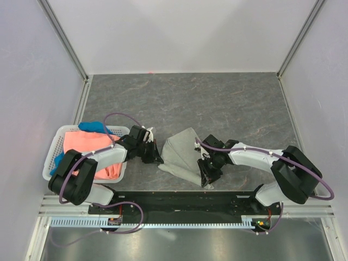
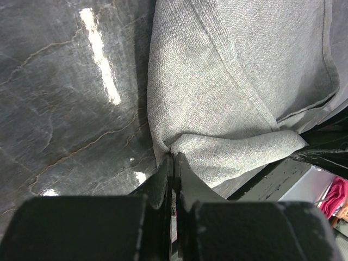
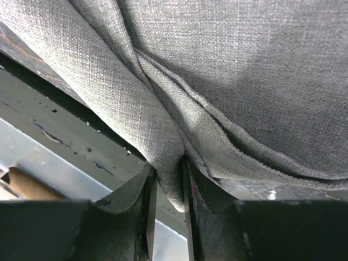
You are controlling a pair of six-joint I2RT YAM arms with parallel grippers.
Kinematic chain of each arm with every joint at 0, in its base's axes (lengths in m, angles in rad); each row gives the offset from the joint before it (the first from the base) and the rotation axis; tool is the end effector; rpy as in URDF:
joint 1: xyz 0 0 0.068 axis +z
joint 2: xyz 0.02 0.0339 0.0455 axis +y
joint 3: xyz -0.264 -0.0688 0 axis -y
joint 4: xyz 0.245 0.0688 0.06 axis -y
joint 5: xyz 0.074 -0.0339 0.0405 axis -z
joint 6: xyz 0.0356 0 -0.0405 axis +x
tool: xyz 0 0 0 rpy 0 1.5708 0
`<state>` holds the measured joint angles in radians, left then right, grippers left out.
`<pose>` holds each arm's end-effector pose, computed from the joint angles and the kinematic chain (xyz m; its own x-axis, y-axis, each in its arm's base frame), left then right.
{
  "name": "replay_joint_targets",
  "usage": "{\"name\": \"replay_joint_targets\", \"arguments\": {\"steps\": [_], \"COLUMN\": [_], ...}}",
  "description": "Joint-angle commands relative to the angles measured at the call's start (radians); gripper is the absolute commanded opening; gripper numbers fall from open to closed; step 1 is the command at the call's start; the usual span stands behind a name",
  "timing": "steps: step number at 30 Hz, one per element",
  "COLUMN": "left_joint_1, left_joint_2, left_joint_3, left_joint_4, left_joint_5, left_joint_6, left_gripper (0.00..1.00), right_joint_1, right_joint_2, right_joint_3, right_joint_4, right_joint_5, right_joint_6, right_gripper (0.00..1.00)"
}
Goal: Fold the napkin, place the utensils inside, and roll it up
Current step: Roll the napkin with the utensil
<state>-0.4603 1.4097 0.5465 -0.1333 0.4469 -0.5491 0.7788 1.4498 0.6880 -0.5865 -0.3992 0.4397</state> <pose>0.2083 -0.1205 0.1378 -0.9605 -0.0491 -0.2740 0.1285 0.7949 -0.5930 0.1543 0.1717 0.1457 -0.9297 -0.3664 -0.0383 -0.3454 0.8305 0.4370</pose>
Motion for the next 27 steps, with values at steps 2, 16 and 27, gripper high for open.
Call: {"name": "replay_joint_targets", "arguments": {"steps": [2,16,27], "left_joint_1": [0.006,0.006,0.006], "left_joint_2": [0.026,0.064,0.077], "left_joint_3": [0.018,0.024,0.029], "left_joint_4": [-0.032,-0.037,-0.045], "left_joint_5": [-0.031,-0.019,-0.019], "left_joint_6": [0.043,0.043,0.044], "left_gripper": [0.02,0.02,0.02], "right_joint_1": [-0.023,0.253,0.448], "right_joint_2": [-0.014,-0.085,0.133], "right_joint_3": [0.031,0.358,0.317], "right_joint_4": [-0.087,-0.133,0.129], "right_joint_5": [0.051,0.540,0.695], "right_joint_6": [-0.016,-0.180,-0.321], "right_gripper": [0.39,0.71,0.66]}}
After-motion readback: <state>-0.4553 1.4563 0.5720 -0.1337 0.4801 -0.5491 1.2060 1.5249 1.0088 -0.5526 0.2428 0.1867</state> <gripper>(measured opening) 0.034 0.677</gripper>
